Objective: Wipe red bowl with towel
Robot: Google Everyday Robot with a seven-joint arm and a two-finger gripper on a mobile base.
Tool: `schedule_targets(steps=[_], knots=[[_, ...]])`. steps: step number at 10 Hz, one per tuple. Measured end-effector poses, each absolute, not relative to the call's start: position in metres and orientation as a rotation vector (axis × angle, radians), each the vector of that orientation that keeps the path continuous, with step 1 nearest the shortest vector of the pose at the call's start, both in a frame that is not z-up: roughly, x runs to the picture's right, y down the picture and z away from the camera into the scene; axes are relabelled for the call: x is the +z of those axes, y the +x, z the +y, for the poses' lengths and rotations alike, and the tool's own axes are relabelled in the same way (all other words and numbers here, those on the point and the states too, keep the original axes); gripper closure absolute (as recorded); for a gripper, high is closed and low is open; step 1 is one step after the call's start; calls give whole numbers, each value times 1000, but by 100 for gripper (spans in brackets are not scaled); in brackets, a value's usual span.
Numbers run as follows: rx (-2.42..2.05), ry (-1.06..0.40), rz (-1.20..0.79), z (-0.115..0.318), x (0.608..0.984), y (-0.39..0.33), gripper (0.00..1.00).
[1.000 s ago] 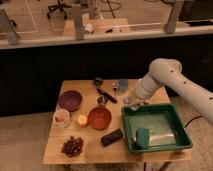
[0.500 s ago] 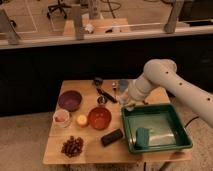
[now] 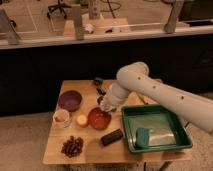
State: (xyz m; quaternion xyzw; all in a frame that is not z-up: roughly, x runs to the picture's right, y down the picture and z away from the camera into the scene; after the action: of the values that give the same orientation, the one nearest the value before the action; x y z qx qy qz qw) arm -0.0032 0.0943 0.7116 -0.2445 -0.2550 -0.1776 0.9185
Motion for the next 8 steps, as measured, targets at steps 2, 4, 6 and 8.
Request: schedule_targets(steps=[2,4,6,8], knots=[[-412,-531,-510,116,732,-20,100],[-433,-564,-495,135,753,-21,100],[-444,-590,-490,146,766,-23,100],[-457,-616,-485,156,780,-28,100]])
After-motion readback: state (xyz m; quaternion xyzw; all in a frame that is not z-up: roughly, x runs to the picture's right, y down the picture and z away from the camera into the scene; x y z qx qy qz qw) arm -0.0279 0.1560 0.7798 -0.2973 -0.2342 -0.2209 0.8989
